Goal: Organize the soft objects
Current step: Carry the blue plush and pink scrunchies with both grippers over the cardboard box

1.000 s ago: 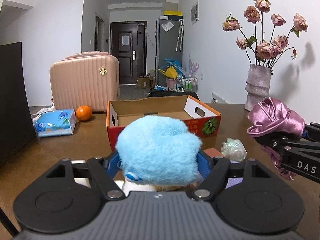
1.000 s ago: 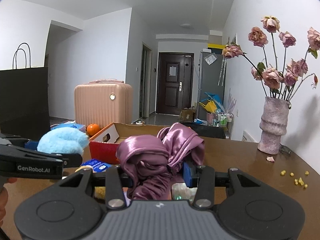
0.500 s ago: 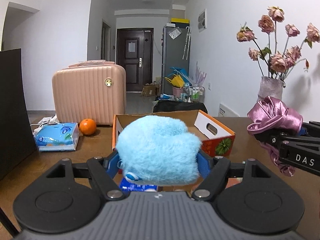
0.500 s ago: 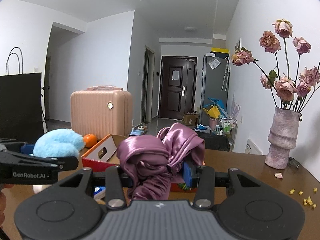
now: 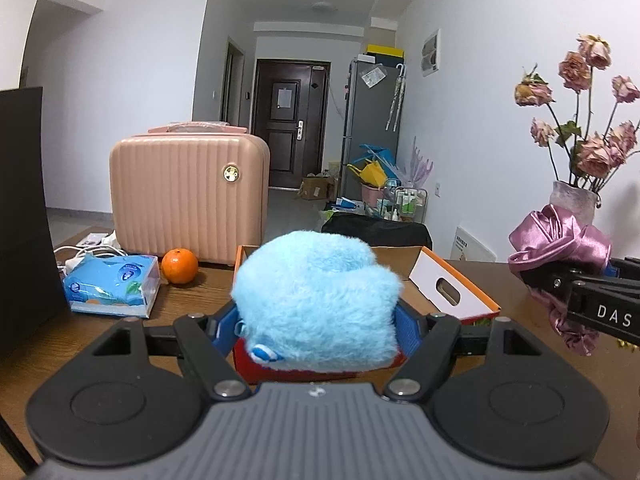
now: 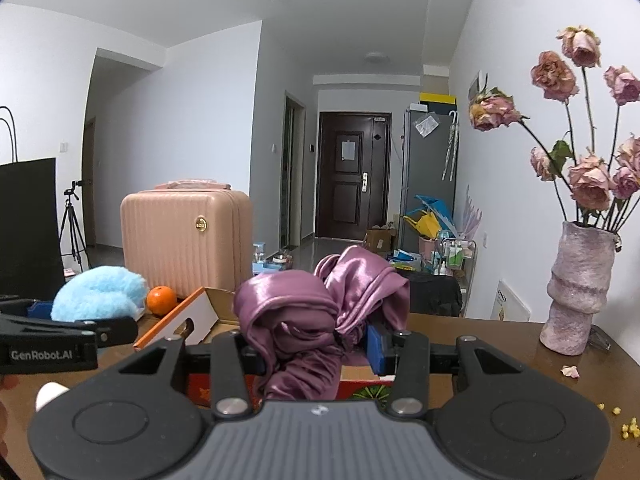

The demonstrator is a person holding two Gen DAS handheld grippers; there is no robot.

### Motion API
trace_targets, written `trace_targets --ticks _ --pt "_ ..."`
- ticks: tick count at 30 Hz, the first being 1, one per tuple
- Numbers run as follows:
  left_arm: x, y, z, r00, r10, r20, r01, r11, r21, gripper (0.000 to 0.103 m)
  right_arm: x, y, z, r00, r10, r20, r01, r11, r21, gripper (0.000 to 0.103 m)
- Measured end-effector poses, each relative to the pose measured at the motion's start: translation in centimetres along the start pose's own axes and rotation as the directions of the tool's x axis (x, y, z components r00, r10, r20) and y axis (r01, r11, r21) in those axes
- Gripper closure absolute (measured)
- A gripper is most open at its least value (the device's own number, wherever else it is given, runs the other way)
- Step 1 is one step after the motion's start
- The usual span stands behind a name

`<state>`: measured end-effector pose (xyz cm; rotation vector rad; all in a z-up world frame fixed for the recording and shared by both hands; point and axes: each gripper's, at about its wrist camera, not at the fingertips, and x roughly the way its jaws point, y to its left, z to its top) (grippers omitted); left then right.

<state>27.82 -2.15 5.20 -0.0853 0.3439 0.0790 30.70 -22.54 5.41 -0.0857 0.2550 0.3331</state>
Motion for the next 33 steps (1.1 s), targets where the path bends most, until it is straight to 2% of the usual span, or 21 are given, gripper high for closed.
trace_targets --ticks 11,23,33 --pt "3.7 0.5 1.4 1.0 0.022 -0.012 -0.022 0.999 -0.035 0.028 4.2 -0.1 1.3 0.999 0.042 -0.024 -0.042 0.999 -0.01 0.06" --pt "7.2 0.7 2.8 0.999 0.038 -0.006 -0.039 0.998 -0.044 0.028 9.4 -1.3 2.2 0.995 0.017 -0.099 -0.016 1.0 0.01 0.06" --pt "10.4 0.6 4.1 0.999 0.036 -0.017 -0.036 0.999 -0.023 0.028 13.7 -1.7 2.2 0.989 0.03 -0.148 -0.029 0.999 0.014 0.059"
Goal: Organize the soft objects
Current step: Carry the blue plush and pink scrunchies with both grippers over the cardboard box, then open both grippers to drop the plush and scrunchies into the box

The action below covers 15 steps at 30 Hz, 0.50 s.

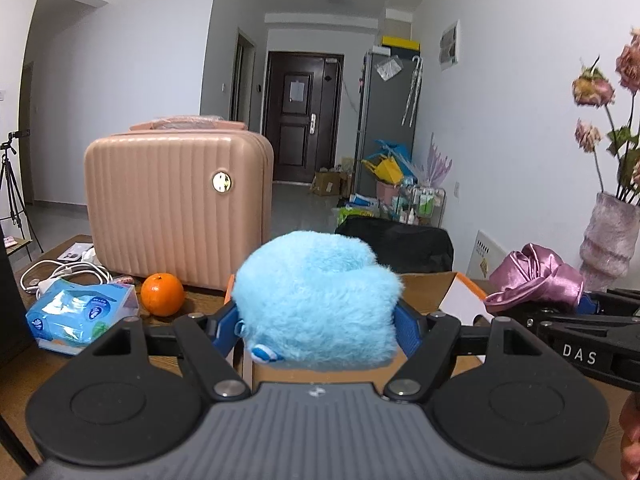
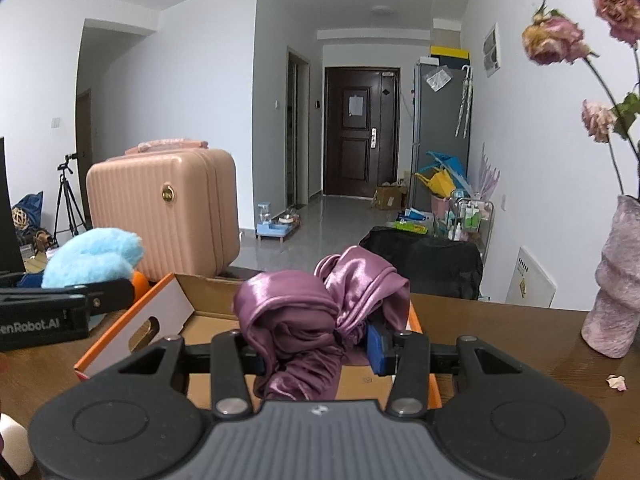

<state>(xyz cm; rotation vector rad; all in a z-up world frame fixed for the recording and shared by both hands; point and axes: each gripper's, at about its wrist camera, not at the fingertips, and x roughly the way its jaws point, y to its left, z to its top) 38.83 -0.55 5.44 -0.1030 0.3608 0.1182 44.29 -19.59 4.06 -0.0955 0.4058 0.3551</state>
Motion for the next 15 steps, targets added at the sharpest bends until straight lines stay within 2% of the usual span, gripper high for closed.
trace_targets --ticks 7,15 --pt "3.0 -0.3 0.0 0.999 0.01 -0.051 -0.009 1.0 0.021 0.028 2.8 0.1 -1.0 0.999 0.015 -0.042 -0.015 1.0 0.014 0.059" --pt "6.2 0.3 -0.7 0.992 0.042 -0.122 -0.04 0.999 0.019 0.028 5.4 -0.8 -2.9 0.999 0.014 -0.04 -0.01 0.996 0.093 0.059"
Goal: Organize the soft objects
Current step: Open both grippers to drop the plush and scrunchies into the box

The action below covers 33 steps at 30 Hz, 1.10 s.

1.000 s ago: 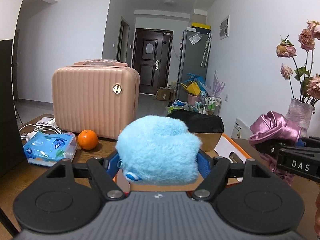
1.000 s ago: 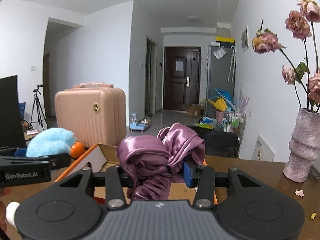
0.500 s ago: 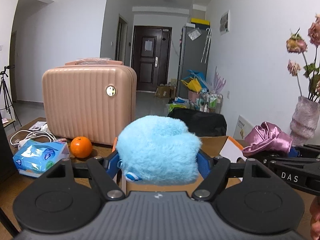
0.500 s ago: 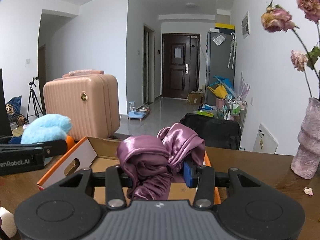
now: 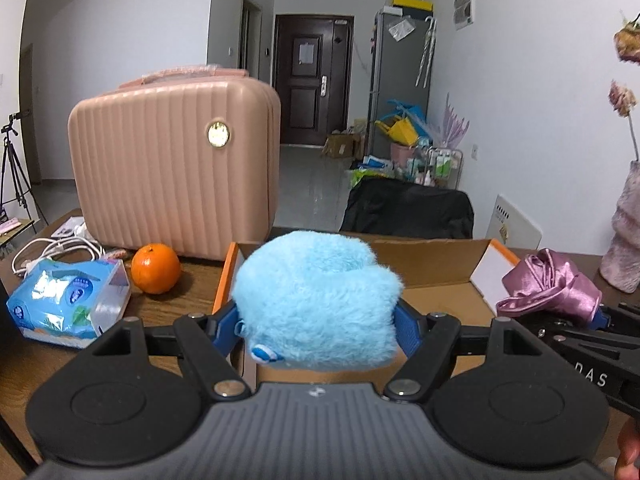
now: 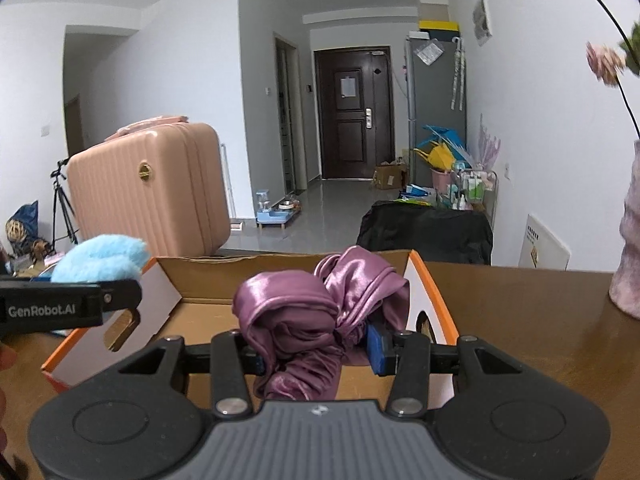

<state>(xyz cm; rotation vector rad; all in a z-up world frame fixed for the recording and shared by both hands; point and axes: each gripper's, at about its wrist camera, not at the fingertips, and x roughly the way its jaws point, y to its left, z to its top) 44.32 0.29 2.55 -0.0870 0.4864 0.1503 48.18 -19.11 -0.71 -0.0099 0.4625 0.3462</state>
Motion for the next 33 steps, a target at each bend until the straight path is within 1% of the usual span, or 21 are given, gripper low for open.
trace_targets --ticks 5,10,12,14,15,16,17,18,19,20,21,22,23,26,33 --pt "1.6 0.2 -0.5 0.999 0.022 -0.035 -0.022 1.0 0.004 0.028 1.1 -0.2 -0.8 1.0 -0.01 -0.002 0.01 1.0 0.03 0.059" --pt "2.6 0.2 -0.9 0.998 0.036 -0.05 -0.035 0.999 0.01 0.028 1.6 -0.3 -1.0 1.0 -0.005 -0.001 0.005 0.999 0.034 0.059" --pt "2.7 0.1 -1.0 0.998 0.038 -0.052 -0.038 0.999 0.012 0.028 1.7 -0.3 -1.0 1.0 -0.004 -0.003 0.004 1.0 0.03 0.058" --pt "2.8 0.1 -1.0 0.998 0.04 -0.05 -0.04 0.999 0.013 0.027 1.7 -0.2 -1.0 1.0 0.002 0.002 -0.002 1.0 0.026 0.053" --pt "2.7 0.1 -1.0 0.998 0.041 -0.048 -0.04 0.999 0.014 0.026 1.6 -0.2 -1.1 1.0 -0.001 0.007 0.0 1.0 0.023 0.049" --pt "2.6 0.1 -1.0 0.998 0.043 -0.044 -0.043 0.999 0.014 0.024 1.6 -0.1 -1.1 1.0 -0.007 0.012 0.007 1.0 0.02 0.046" --pt "2.6 0.1 -1.0 0.998 0.046 -0.04 -0.045 0.999 0.015 0.022 1.3 -0.2 -1.2 1.0 -0.014 0.018 0.014 1.0 0.017 0.045" --pt "2.5 0.1 -1.0 0.998 0.05 -0.036 -0.049 0.999 0.014 0.02 1.3 -0.2 -1.2 1.0 -0.019 0.019 0.018 1.0 0.013 0.038" --pt "2.5 -0.1 -1.0 0.998 0.053 -0.034 -0.053 0.999 0.012 0.014 1.1 -0.2 -1.1 0.999 -0.024 0.022 0.024 1.0 0.012 0.027" --pt "2.4 0.0 -1.0 0.998 0.057 -0.031 -0.056 0.998 0.01 0.007 0.9 -0.3 -1.0 0.999 -0.033 0.027 0.032 0.999 0.015 0.02" --pt "2.3 0.1 -0.9 0.998 0.057 -0.03 -0.056 0.998 0.006 0.005 0.8 -0.4 -0.9 0.999 -0.04 0.034 0.04 0.999 0.019 0.009" --pt "2.2 0.2 -0.9 0.998 0.058 -0.028 -0.059 0.998 -0.002 0.003 0.6 -0.5 -0.8 0.998 -0.047 0.044 0.046 0.999 0.025 0.005" --pt "2.1 0.3 -0.9 0.998 0.062 -0.022 -0.062 0.998 -0.009 0.0 0.3 -0.5 -0.7 0.997 -0.05 0.053 0.048 0.998 0.03 0.005" --pt "1.6 0.6 -0.7 0.998 0.07 -0.003 -0.07 0.997 -0.028 0.0 0.0 -0.8 -0.4 0.997 -0.062 0.054 0.06 0.998 0.035 0.0" --pt "1.4 1.0 -0.5 0.997 0.08 -0.008 -0.08 0.996 -0.048 0.0 -0.4 -0.6 0.1 0.996 -0.084 0.044 0.083 0.996 0.019 0.0"
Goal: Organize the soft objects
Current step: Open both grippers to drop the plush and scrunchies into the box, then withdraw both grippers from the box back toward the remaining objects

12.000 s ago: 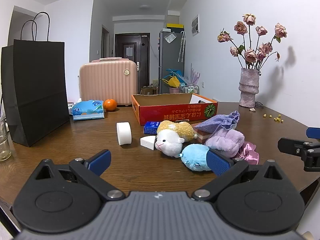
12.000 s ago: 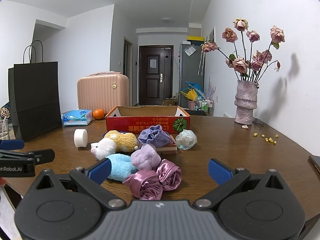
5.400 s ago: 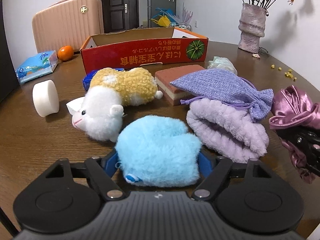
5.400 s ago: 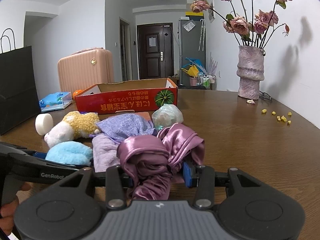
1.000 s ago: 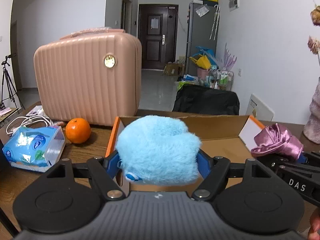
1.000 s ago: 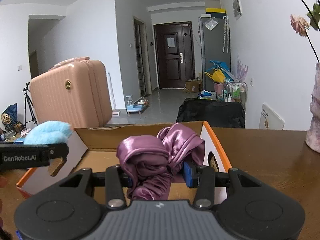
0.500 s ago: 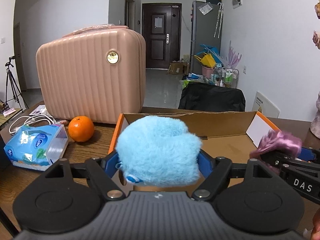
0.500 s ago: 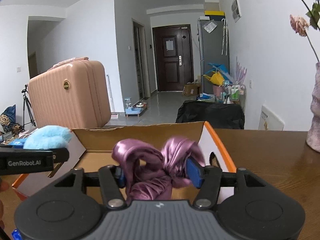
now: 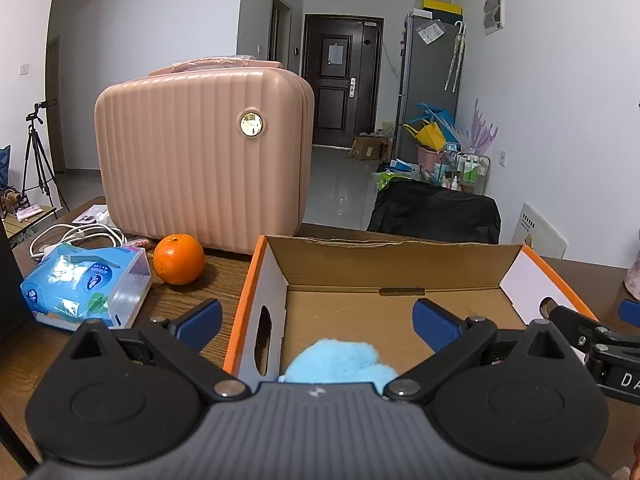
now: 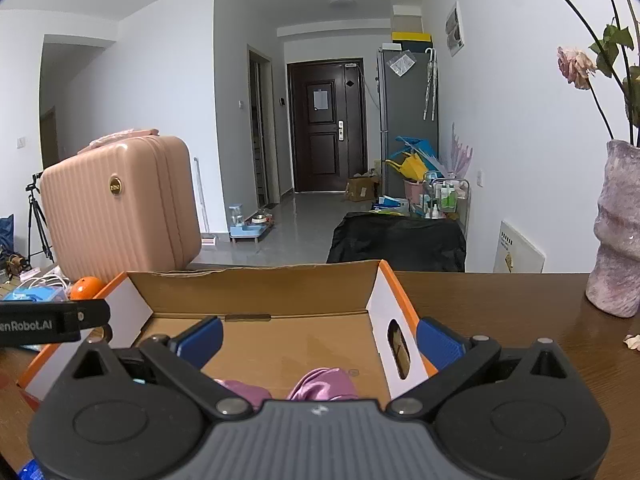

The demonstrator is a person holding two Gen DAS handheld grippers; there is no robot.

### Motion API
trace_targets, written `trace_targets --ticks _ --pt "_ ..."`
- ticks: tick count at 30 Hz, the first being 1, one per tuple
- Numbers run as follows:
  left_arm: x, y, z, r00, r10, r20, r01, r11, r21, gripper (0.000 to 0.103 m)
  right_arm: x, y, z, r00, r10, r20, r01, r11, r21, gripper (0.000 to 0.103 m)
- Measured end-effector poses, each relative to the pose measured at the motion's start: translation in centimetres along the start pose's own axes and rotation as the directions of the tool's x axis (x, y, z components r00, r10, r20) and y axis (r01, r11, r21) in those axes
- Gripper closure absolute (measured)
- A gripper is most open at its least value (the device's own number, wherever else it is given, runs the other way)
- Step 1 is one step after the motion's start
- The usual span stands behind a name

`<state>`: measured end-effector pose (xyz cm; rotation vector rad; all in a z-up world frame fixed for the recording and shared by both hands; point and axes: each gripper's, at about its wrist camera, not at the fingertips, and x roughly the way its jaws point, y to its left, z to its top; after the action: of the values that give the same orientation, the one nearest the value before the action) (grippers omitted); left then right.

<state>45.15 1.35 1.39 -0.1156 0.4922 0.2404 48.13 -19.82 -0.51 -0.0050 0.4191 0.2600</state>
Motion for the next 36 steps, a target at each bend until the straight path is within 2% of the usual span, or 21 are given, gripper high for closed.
trace_targets --ticks 6,17,27,36 --pt "-0.9 0.2 0.3 1.0 -0.004 0.015 0.004 1.0 -0.005 0.0 -1.4 0.0 0.5 1.0 -0.01 0.016 0.01 1.0 -0.01 0.0" --pt "-4.6 1.1 0.3 0.997 -0.03 0.071 0.031 0.999 -0.01 0.0 -6.4 -0.4 1.0 0.997 -0.01 0.082 0.011 1.0 -0.02 0.0" --pt "-8.5 2.3 -1.1 0.994 -0.029 0.109 0.029 1.0 0.004 0.0 -10.4 -0.3 0.0 0.994 -0.009 0.106 0.011 1.0 -0.024 0.0" --pt "-10.9 3.0 -2.7 0.994 -0.026 0.105 0.025 1.0 0.019 0.0 -13.2 0.4 -1.6 0.995 -0.013 0.1 0.017 0.999 -0.04 0.0"
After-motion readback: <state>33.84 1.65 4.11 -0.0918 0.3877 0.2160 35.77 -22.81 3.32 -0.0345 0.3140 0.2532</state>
